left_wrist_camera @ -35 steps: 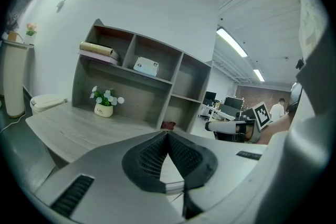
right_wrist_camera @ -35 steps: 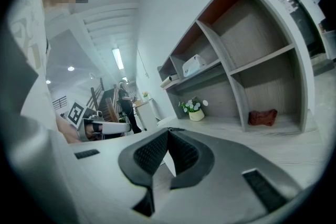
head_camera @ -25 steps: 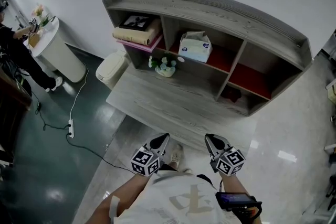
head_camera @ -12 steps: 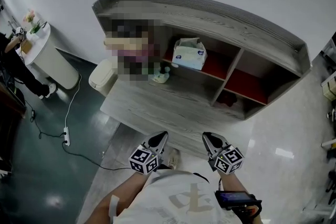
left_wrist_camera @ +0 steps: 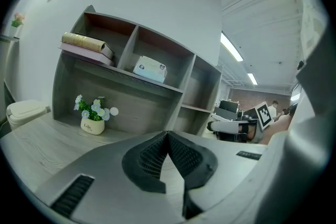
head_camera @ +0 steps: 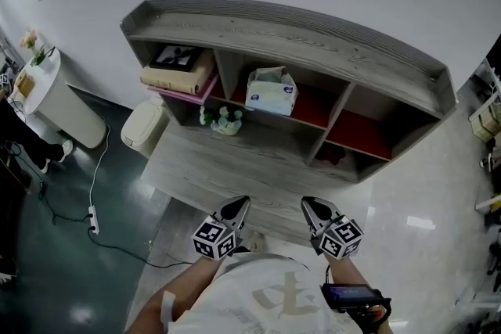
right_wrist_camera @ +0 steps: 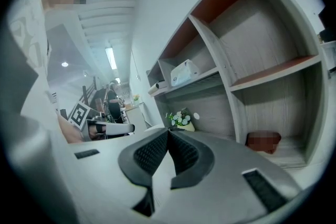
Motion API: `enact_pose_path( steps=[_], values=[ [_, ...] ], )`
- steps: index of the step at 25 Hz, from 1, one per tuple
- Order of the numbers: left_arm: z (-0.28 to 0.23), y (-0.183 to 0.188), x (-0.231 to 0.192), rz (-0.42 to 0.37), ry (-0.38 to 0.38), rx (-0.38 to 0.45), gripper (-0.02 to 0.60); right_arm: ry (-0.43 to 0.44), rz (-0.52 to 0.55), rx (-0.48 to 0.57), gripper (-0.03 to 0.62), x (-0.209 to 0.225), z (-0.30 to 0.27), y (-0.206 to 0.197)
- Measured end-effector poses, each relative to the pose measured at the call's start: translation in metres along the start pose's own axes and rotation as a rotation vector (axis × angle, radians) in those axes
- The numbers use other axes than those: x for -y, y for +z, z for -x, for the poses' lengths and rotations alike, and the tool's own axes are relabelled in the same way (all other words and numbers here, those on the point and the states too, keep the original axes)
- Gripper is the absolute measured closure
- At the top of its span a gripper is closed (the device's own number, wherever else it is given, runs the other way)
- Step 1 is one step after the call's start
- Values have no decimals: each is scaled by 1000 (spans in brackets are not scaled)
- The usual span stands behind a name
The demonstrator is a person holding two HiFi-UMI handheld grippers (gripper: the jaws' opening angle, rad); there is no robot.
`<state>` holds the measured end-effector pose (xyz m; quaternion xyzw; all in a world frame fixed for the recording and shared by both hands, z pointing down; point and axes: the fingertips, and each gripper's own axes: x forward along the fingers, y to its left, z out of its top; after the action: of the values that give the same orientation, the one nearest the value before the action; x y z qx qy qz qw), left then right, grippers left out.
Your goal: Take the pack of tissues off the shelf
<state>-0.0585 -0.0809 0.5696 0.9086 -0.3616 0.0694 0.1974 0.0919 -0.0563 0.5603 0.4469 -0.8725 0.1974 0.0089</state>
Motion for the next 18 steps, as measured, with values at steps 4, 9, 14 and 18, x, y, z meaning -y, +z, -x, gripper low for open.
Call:
enact_pose_path(
  steps=[4, 9, 14, 18],
  values=[
    [-11, 7, -5, -9, -25, -3, 569, -23, 0, 5, 589, 7, -5, 5],
    [-24, 15, -14, -22, -55, -6, 569, -53, -2, 21, 589, 14, -13, 11],
    [-36, 23, -24, -30, -79, -6, 569, -77, 0, 33, 589, 20, -23, 17],
    [-44, 30, -32, -37, -97, -4, 569, -93, 3, 40, 589, 25, -31, 21]
  ],
)
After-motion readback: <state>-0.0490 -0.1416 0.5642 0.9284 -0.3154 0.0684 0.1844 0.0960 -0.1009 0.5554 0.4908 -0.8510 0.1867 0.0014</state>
